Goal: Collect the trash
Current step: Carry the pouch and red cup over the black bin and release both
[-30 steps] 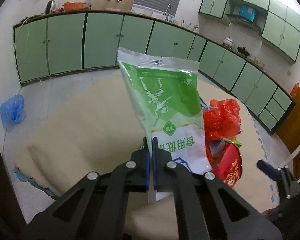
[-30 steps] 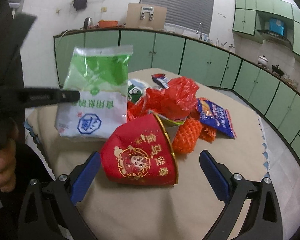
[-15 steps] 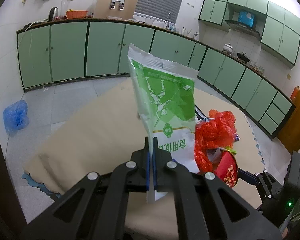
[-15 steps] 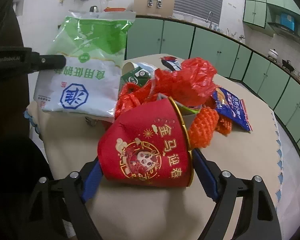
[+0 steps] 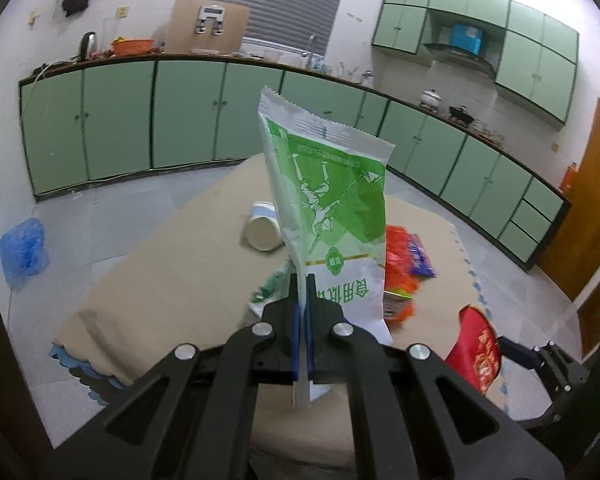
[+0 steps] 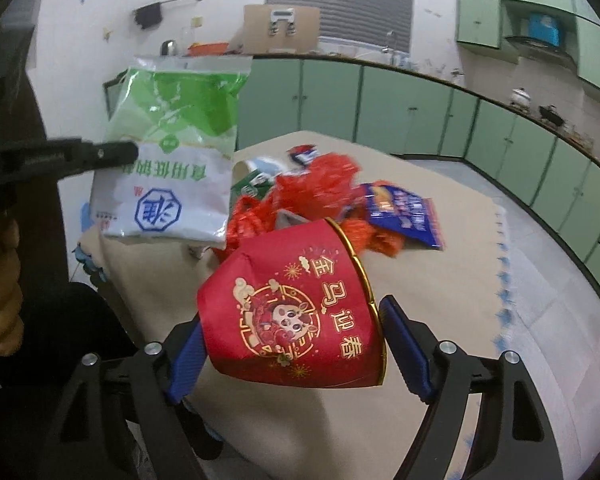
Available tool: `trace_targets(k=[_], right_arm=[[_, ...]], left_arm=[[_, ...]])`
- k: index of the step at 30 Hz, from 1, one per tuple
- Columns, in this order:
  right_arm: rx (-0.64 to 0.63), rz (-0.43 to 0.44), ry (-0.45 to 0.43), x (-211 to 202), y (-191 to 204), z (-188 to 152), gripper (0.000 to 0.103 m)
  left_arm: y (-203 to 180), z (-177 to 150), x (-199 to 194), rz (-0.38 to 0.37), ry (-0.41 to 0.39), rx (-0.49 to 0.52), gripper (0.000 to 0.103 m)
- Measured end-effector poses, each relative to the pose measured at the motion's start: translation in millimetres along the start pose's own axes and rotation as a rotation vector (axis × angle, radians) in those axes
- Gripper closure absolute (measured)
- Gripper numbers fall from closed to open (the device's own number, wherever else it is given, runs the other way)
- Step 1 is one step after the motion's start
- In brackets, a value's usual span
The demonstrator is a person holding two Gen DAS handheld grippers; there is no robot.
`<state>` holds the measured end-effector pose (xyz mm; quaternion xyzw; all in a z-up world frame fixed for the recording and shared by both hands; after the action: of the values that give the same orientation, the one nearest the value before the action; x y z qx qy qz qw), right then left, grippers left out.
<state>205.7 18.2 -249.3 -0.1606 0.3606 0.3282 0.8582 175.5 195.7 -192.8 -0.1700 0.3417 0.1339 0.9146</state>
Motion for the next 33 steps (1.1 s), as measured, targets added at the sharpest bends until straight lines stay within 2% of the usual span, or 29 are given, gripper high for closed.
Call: trace_targets(k=[5,10,15,20,25,31,33], right_arm=[[0.131,-0.072,-0.006,-39.1,-43.0,-22.3,0.024],[0.281,-0.176,0.015,-69.8,-97.7,-61.2,0.024],[0.411,-0.284,0.046,-91.4,-145.0,-105.8,0.024],[0.51,-0.352,0.073,-102.4,-182.4,-144.5,0.024],[0.592,-0.341,0.093,-93.8,-209.6,-170.0,0.024],[0.647,-0.322,0.108,-72.3,-238.6,-182.7,0.024],[0.652,-0.318,0.115,-67.6,-243.4,-184.9,0.024]], left_arm=[[-40.8,-7.6,-6.2,-0.073,0.012,0.068,0.102],[-97.1,-17.9,-4.9,-0.166,0.038,0.16,0.102],[-156.4,-33.8,9.1,-0.262,0.079,0.259,0.102],[-216.8,-58.8,32.7,-0.355,0.138,0.356,0.102],[-268.7,-81.5,64.8,-0.376,0.182,0.463,0.102],[-298.3,-107.5,111.6,-0.345,0.264,0.525,0.101],[-302.3,-112.7,121.8,-0.342,0.28,0.531,0.097]])
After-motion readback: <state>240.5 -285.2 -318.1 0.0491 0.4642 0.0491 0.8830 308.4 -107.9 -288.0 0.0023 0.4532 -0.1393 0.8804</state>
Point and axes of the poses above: each gripper's, at about its wrist camera, not at the fingertips, and x roughly the way its jaws point, y to its left, z to its top, the point moved 1 cm from there along x, roughly the way its jaws point, and after that the axes turned 9 degrees about y, right-handed, at the moved point
